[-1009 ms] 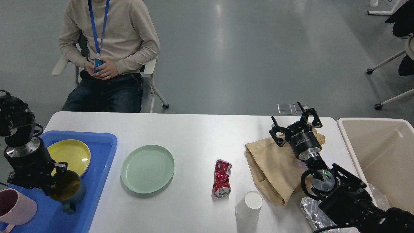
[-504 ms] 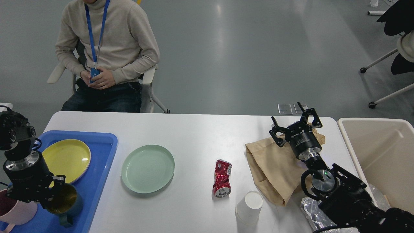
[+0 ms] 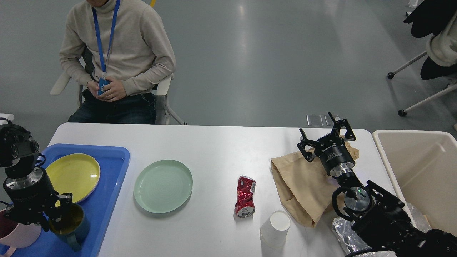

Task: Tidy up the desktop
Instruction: 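Carry the dark green cup onto the blue tray beside the pink cup, then open the left gripper and lift it off the cup, then move the left gripper to the edge of the pale green plate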

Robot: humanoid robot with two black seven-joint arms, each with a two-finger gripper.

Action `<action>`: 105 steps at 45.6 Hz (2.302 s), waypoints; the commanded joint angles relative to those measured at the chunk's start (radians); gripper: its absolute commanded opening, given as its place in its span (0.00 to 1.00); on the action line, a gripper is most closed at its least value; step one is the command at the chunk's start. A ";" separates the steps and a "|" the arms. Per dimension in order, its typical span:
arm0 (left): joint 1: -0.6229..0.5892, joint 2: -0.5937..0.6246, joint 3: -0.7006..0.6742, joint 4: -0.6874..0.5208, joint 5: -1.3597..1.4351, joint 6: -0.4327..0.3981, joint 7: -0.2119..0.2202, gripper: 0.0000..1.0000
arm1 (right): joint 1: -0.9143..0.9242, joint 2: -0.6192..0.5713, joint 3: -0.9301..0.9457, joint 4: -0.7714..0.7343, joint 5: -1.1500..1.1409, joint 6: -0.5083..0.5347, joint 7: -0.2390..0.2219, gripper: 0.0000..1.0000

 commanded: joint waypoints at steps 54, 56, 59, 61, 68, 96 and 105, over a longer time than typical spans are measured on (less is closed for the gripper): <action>-0.285 -0.402 0.213 -0.126 -0.018 0.400 -0.170 0.90 | 0.000 0.000 0.000 0.000 0.000 0.000 0.000 1.00; -0.247 -0.417 0.199 -0.091 -0.018 0.396 -0.169 0.90 | -0.002 0.000 0.000 0.000 0.000 0.000 0.002 1.00; -0.180 -0.432 0.184 -0.028 -0.018 0.394 -0.166 0.90 | 0.000 0.000 0.000 0.000 0.000 0.000 0.000 1.00; -0.147 -0.436 0.173 0.006 -0.020 0.392 -0.161 0.90 | -0.002 0.000 0.000 0.000 0.000 0.000 0.002 1.00; -0.063 -0.436 0.097 0.093 -0.018 0.391 -0.114 0.90 | 0.000 0.000 0.000 0.000 0.000 0.000 0.000 1.00; 0.064 -0.433 -0.020 0.150 -0.018 0.392 -0.009 0.90 | 0.000 0.000 0.000 0.000 -0.001 0.000 0.000 1.00; 0.077 -0.429 -0.020 0.150 -0.018 0.391 -0.009 0.90 | 0.000 0.000 0.000 0.000 0.000 0.000 0.000 1.00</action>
